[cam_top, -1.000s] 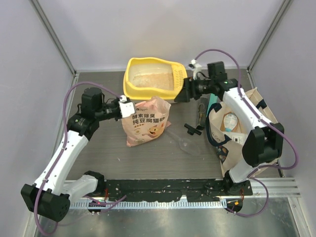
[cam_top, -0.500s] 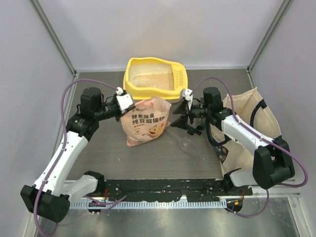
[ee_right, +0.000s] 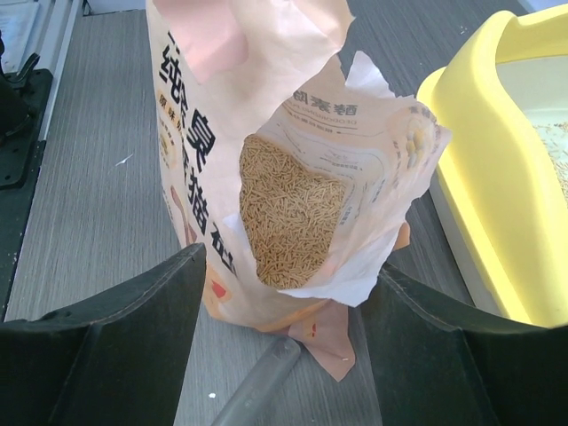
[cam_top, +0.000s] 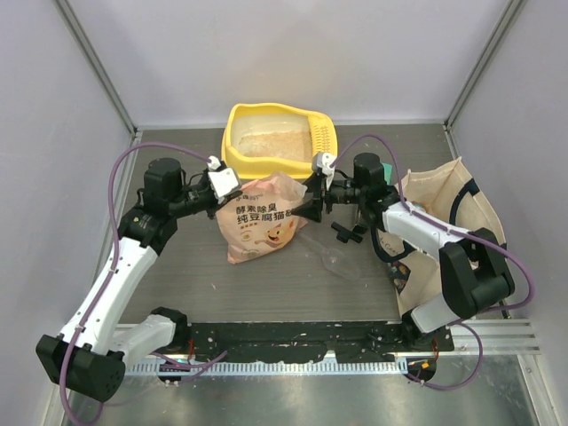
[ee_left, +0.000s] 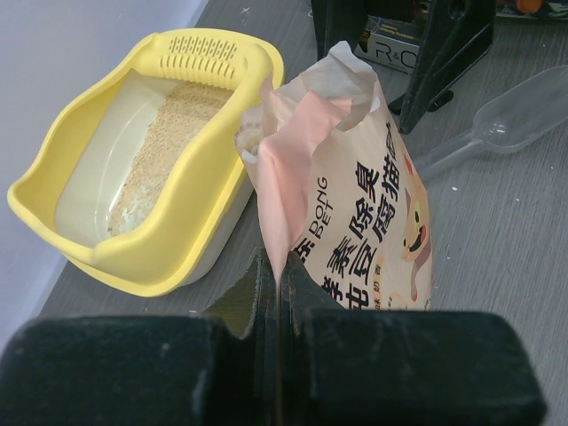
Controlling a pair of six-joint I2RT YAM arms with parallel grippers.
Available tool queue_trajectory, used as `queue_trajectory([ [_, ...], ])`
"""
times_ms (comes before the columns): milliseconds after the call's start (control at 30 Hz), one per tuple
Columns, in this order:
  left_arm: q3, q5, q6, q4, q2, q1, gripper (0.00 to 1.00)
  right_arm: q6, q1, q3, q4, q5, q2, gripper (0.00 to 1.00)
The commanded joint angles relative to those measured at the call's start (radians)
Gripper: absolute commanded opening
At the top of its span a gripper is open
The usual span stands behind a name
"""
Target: Fill the litter box with clean litter
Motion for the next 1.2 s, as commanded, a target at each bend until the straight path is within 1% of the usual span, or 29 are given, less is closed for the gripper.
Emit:
queue_trajectory([
  [0, 0.03, 0.02, -0.007, 0.124, -0.046, -0.004, 0.0, 0.037, 0.018, 0.063, 0.069, -0.019, 0.025, 0.71],
  [100, 0.03, 0.014, -0.012, 0.124, -0.044, -0.005, 0.0, 0.058, 0.032, 0.073, 0.075, -0.033, 0.046, 0.67],
  [167, 0.029, 0.006, -0.022, 0.123, -0.046, -0.004, 0.0, 0.082, 0.047, 0.072, 0.096, -0.036, 0.051, 0.62],
  [367, 0.067, -0.03, -0.065, 0.071, -0.035, -0.004, 0.0, 0.088, 0.073, 0.069, 0.098, -0.042, 0.079, 0.56],
  [400, 0.088, -0.041, -0.071, 0.054, -0.034, -0.004, 0.0, 0.092, 0.073, 0.071, 0.104, -0.04, 0.082, 0.54],
  [433, 0.098, -0.052, -0.072, 0.049, -0.037, -0.004, 0.0, 0.104, 0.075, 0.071, 0.125, -0.028, 0.088, 0.5],
  [467, 0.105, -0.093, -0.078, 0.051, -0.043, -0.004, 0.01, 0.132, 0.075, 0.072, 0.138, -0.024, 0.091, 0.48],
  [500, 0.112, -0.121, -0.082, 0.072, -0.05, -0.002, 0.05, 0.141, 0.072, 0.074, 0.144, -0.018, 0.094, 0.46],
  [533, 0.109, -0.164, -0.091, 0.096, -0.056, -0.004, 0.11, 0.149, 0.072, 0.077, 0.156, -0.005, 0.096, 0.43],
  [567, 0.101, -0.213, -0.105, 0.128, -0.07, -0.002, 0.19, 0.154, 0.073, 0.076, 0.162, 0.002, 0.097, 0.43],
  [600, 0.083, -0.333, -0.117, 0.186, -0.07, -0.002, 0.2, 0.173, 0.073, 0.074, 0.173, 0.012, 0.097, 0.43],
  [667, 0.073, -0.458, -0.133, 0.216, -0.045, -0.002, 0.2, 0.195, 0.072, 0.068, 0.207, 0.03, 0.1, 0.43],
  [700, 0.078, -0.557, -0.172, 0.21, -0.028, 0.008, 0.2, 0.203, 0.073, 0.069, 0.209, 0.032, 0.1, 0.43],
  [767, 0.107, -0.604, -0.228, 0.187, 0.012, 0.037, 0.19, 0.204, 0.072, 0.071, 0.206, 0.038, 0.103, 0.43],
  [833, 0.115, -0.606, -0.289, 0.167, 0.06, 0.056, 0.18, 0.207, 0.073, 0.073, 0.198, 0.042, 0.105, 0.43],
  [900, 0.101, -0.606, -0.308, 0.166, 0.092, 0.065, 0.16, 0.215, 0.073, 0.073, 0.199, 0.053, 0.112, 0.42],
  [933, 0.089, -0.624, -0.359, 0.182, 0.097, 0.071, 0.15, 0.224, 0.073, 0.073, 0.207, 0.056, 0.115, 0.42],
  [1000, 0.053, -0.63, -0.404, 0.239, 0.104, 0.107, 0.13, 0.246, 0.073, 0.073, 0.233, 0.079, 0.131, 0.42],
  [1067, 0.033, -0.575, -0.417, 0.251, 0.115, 0.137, 0.12, 0.269, 0.072, 0.076, 0.241, 0.105, 0.137, 0.43],
  [1133, 0.035, -0.541, -0.418, 0.224, 0.149, 0.151, 0.09, 0.272, 0.073, 0.08, 0.242, 0.131, 0.139, 0.43],
  [1167, 0.03, -0.455, -0.42, 0.195, 0.163, 0.172, 0.07, 0.272, 0.073, 0.082, 0.244, 0.136, 0.14, 0.43],
])
